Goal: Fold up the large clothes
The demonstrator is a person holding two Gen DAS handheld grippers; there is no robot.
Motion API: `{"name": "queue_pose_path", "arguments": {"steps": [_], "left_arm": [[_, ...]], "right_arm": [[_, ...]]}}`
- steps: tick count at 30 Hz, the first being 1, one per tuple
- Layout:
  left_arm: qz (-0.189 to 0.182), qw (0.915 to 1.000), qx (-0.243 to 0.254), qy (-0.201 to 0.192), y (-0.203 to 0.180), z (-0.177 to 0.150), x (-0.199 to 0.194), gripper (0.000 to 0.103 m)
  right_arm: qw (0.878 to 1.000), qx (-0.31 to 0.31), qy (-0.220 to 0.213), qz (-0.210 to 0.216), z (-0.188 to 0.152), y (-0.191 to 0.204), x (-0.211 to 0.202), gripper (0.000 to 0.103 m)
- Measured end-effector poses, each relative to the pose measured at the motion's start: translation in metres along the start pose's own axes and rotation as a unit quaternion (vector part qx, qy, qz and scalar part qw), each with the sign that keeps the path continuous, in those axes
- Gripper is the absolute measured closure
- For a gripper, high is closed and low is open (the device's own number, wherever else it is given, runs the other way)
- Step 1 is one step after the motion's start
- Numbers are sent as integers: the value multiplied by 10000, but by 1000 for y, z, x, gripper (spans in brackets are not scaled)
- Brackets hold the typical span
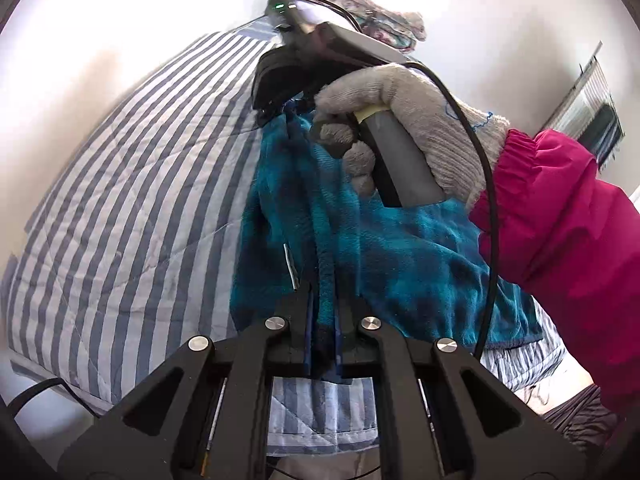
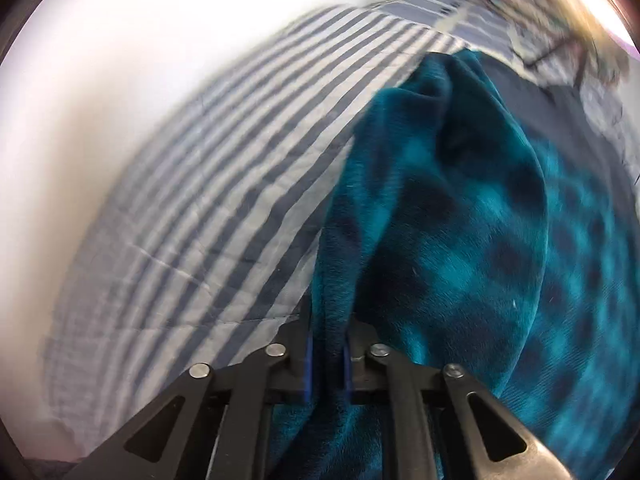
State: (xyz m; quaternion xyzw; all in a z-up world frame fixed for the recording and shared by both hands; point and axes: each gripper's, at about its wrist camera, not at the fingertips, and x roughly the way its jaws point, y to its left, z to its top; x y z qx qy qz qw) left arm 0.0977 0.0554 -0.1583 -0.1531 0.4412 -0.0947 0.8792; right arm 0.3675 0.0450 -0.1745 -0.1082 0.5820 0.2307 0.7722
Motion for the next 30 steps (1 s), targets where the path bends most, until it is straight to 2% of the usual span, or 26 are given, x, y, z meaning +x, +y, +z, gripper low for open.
{"name": "queue_pose_path", "arguments": {"steps": [3,6,9,15,19,25,27,30], "left_arm": [[-20,9998,185,11,-13,0,1,98],[-22,9990,446,0,-32,0,3,98],[-39,9978,658,7,-51,0,6,98],[-117,9952,968,84,-85,0,14,98],[-263,9931,1130,189,-102,-1,19,98],[-768,9897,1120,462,-111,-7,15,97],[-974,9883,1076,469,-111,-9,3,97],[-1053,9891,971,342,-100,-11,-19,97]], "right_arm": [[9958,482,-312,714,-8,-32,-16,97],[9872,807,-629,1221,-21,-62,-31,97],[9711,1222,-1009,1783,-40,-99,-47,97],[9367,1909,-1613,2452,-79,-158,-67,97],[9248,2411,-1562,2494,-106,-194,-58,97],[9342,2708,-1201,1985,-121,-217,-37,97],[9343,2772,-1140,1929,-120,-226,-35,97],[9389,2721,-1140,1773,-117,-220,-38,97]]}}
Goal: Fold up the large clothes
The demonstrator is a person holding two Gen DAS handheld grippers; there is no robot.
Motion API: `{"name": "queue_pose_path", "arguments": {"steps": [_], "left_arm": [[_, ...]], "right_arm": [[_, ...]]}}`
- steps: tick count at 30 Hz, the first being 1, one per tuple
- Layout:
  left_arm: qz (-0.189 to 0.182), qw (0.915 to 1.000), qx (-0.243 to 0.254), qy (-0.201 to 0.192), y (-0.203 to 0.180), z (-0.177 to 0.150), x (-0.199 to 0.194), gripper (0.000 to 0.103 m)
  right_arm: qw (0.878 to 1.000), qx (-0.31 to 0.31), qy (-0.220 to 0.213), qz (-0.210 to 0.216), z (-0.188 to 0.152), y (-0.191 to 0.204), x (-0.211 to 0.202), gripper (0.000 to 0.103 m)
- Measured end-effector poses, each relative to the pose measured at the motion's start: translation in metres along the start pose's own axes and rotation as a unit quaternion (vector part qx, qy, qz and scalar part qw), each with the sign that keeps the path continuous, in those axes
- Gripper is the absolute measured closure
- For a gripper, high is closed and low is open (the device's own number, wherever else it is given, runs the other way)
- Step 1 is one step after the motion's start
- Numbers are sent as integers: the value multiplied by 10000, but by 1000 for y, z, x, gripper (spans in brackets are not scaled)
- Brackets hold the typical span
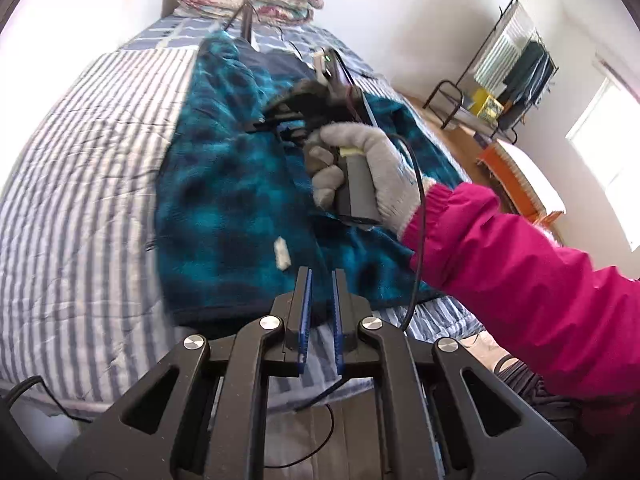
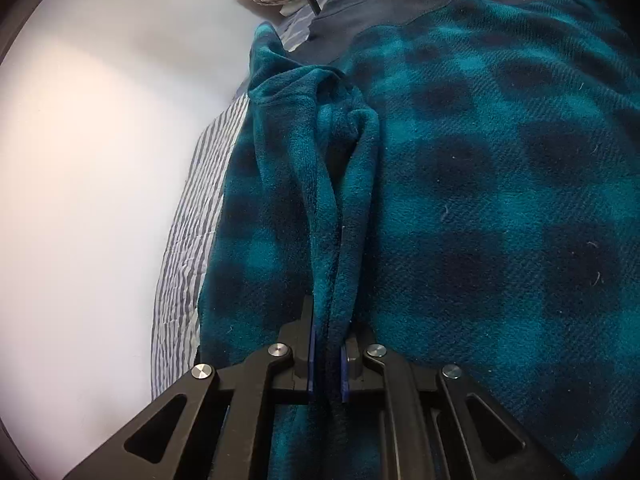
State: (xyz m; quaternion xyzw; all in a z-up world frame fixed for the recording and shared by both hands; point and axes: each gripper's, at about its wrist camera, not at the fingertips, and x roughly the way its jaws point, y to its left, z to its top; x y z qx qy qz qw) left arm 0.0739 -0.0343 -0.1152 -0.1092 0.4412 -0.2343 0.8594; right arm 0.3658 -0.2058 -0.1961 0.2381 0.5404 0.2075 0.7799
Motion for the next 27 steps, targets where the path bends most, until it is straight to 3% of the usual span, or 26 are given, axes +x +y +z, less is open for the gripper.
{"name": "queue_pose_path", "arguments": {"steps": [5,8,9,10,14,19,27], "left_arm": [[398,9981,-412,-236,44,5,-22,97],[484,9951,-808,-296,70,10,-22,97],[469,9941,-918,-327,76,12,-21,97],[461,9935,-986,-345,79,13,-18,97],[402,9933,-1044,-290,74,18,1,97],[500,9957,-760,-144,59,24,24,97],[538,9944,-881,212,66,24,58,97]], "right_arm": [[9994,-339,-57,-36,-3,19,-10,96],[9975,-668,108,-221,-3,34,-21,84],[9963,-806,92,-284,-3,39,-26,74],[9937,-1046,-5,-407,-2,46,-35,71],[9853,-1560,-391,-585,15,68,-62,64],[9730,-2031,-860,-673,51,85,-79,46],[9612,-2562,-746,-696,108,108,-36,39]]}}
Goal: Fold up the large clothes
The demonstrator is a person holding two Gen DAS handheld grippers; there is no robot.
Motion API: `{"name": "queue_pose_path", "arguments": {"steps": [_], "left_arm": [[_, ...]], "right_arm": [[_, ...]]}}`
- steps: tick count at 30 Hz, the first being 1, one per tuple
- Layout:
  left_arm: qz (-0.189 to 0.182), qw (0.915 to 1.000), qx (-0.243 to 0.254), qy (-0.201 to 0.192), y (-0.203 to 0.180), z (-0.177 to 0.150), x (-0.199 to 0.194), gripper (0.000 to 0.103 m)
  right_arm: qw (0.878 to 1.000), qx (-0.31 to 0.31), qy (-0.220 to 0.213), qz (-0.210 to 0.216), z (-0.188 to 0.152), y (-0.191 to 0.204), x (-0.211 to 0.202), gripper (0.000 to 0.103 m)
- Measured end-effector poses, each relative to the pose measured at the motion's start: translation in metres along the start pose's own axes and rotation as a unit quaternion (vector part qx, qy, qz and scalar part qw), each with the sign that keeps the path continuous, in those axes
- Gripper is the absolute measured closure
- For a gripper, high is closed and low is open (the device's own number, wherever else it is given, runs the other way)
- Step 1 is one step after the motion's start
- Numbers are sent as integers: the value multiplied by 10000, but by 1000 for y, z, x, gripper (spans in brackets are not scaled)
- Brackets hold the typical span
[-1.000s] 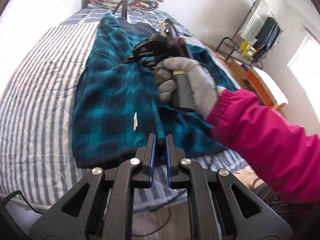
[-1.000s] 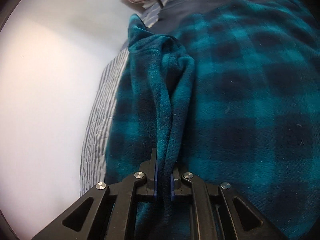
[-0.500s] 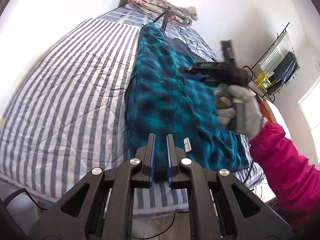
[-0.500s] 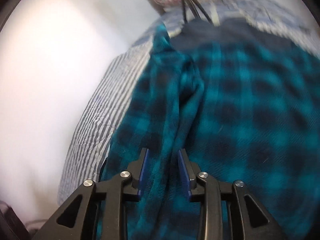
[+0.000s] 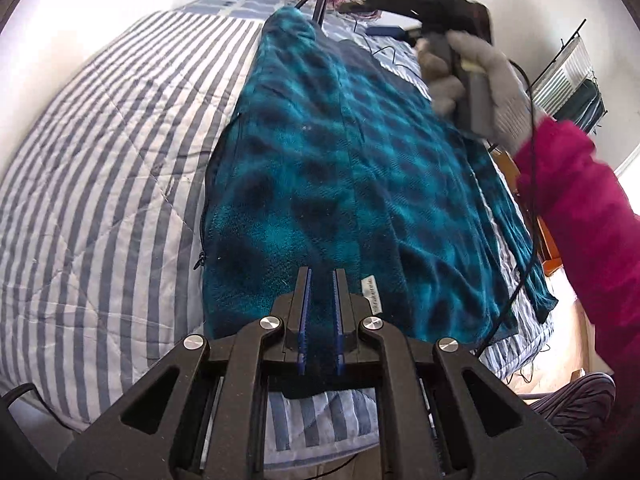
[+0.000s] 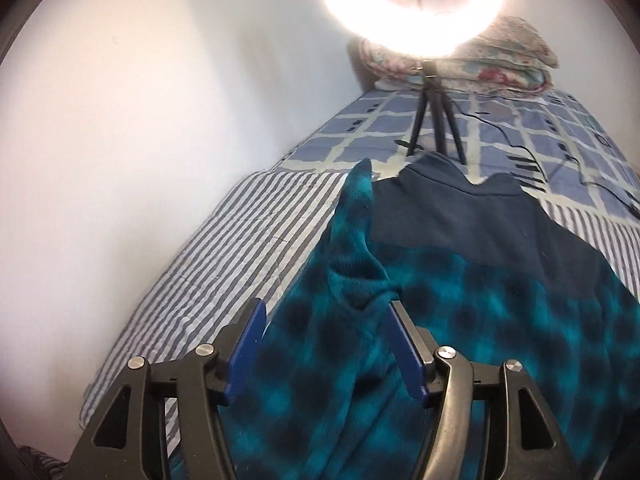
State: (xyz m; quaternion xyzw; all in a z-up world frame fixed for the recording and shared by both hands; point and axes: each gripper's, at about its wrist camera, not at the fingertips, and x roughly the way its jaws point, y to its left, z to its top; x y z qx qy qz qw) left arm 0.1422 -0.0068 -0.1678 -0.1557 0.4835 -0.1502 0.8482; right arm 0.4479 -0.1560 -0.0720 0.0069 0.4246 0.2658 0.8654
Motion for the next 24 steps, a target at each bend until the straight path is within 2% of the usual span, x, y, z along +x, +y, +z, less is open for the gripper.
{"name": "queue_pose_path", "arguments": {"steps": [6,8,9,10,11,13,15,18,20,21,24], "left_arm": [[80,9998,-35,163,8,1,19,97],[74,9997,-75,215,11,1,24,97],[93,9997,-64,227,11,1,25,97],[120,9996,-40,237,11,1,27,97],[141,9996,-14,249,11,0,29,97],[160,9994,9,295,11,-1,32,97],[148,9993,-25,338,12,-3,35,97],[94,9994,-103,305,14,-3,33,97],[83,9996,-108,266,14,-5,31,97],[63,9996,-114,234,14,-5,29,97],[23,9999,-85,67,14,-3,18,97]], "right_arm": [[9997,97,211,-99,28,-15,67,39],[9994,183,286,-65,31,-20,82,43],[9991,187,364,-90,32,-24,91,50],[9988,145,425,-215,31,-27,99,58],[9979,78,481,-434,30,-29,105,60],[9923,13,772,-973,21,-41,126,60],[9885,-33,957,-1169,11,-48,138,60],[9912,111,698,-1121,12,-50,125,60],[9895,18,523,-1349,17,-46,111,63],[9905,-9,387,-1322,18,-42,100,65],[9970,-6,181,-756,15,-30,73,68]]}}
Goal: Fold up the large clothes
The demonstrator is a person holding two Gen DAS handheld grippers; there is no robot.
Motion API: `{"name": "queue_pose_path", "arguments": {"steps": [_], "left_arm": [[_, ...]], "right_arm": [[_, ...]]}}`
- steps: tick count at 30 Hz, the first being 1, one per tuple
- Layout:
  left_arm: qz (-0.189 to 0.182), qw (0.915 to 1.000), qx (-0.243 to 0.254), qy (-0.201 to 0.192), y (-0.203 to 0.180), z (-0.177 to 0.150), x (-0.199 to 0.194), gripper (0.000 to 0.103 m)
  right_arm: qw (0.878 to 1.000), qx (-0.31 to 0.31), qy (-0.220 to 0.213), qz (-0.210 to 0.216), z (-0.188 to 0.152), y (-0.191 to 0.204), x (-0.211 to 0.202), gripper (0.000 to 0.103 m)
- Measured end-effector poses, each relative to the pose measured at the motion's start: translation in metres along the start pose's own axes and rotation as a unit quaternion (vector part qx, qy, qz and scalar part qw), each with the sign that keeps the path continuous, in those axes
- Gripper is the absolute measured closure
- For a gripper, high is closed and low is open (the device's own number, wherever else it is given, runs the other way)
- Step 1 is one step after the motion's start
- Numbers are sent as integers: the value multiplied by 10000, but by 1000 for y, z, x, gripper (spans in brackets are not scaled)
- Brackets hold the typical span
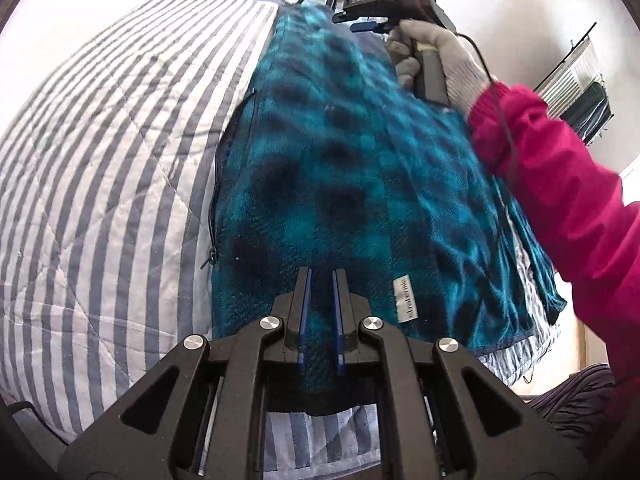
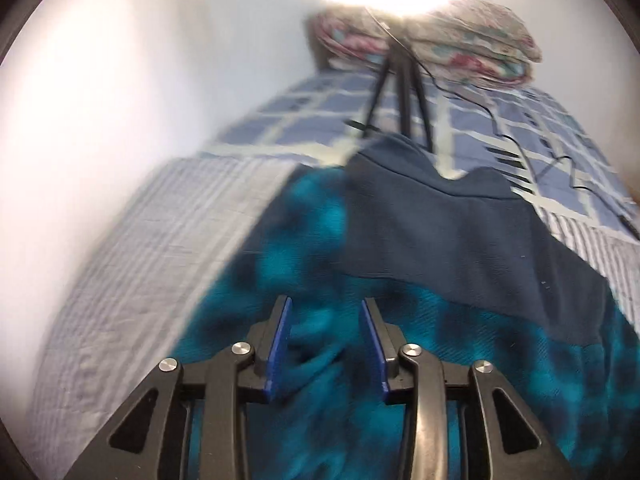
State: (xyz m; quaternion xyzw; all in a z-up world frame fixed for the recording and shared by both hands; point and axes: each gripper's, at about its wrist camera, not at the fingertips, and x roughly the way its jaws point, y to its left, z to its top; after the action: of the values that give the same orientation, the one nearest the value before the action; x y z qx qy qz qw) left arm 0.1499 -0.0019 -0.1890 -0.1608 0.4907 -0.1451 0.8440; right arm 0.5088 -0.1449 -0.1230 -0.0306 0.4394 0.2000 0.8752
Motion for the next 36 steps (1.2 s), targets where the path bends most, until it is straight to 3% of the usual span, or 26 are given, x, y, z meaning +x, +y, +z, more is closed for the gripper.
{"name": "queue_pose_path", "arguments": {"steps": [2,5,8,11,15,18,21,24,26,27,29,33,36], "left_arm": [[-30,10000,31,-67,0,-1,-6,97],[-8,9999,67,-105,0,-4,-12,97],[16,9998,92,-179,4,-8,-20,97],[77,9997,124,-175,9,-12,-26,97],[84,9997,-59,-201,21,-18,-36,97],[61,9994,-50,-333,25,-20,-45,97],[-214,9991,-224,-275,28,-21,-47,97],[-502,9977,-393,-216,25,-24,-46,96],[-539,9980,-276,-177,11,-27,-43,89],[-549,9982,-195,-164,3,-29,-41,77],[-542,9984,-2,-169,-14,-30,-38,65],[15,9988,470,-104,-40,-35,-24,64],[173,9984,527,65,-48,-38,-12,64]], "right_arm": [[9992,-133,-29,366,-9,11,-15,70],[9949,-412,301,870,-33,31,-22,70],[9931,-739,603,680,-62,48,-15,70],[9927,-684,894,435,-84,46,1,73],[9936,-720,872,84,-94,50,-8,74],[9941,-720,770,242,-101,62,-45,74],[9945,-661,675,449,-114,69,-86,72],[9940,-423,652,765,-133,66,-127,56],[9933,-283,665,901,-147,62,-146,54],[9926,-198,702,968,-153,59,-152,54],[9925,-146,722,975,-159,56,-158,54],[9934,-38,648,943,-161,52,-156,53],[9927,21,744,953,-156,50,-138,53]]}}
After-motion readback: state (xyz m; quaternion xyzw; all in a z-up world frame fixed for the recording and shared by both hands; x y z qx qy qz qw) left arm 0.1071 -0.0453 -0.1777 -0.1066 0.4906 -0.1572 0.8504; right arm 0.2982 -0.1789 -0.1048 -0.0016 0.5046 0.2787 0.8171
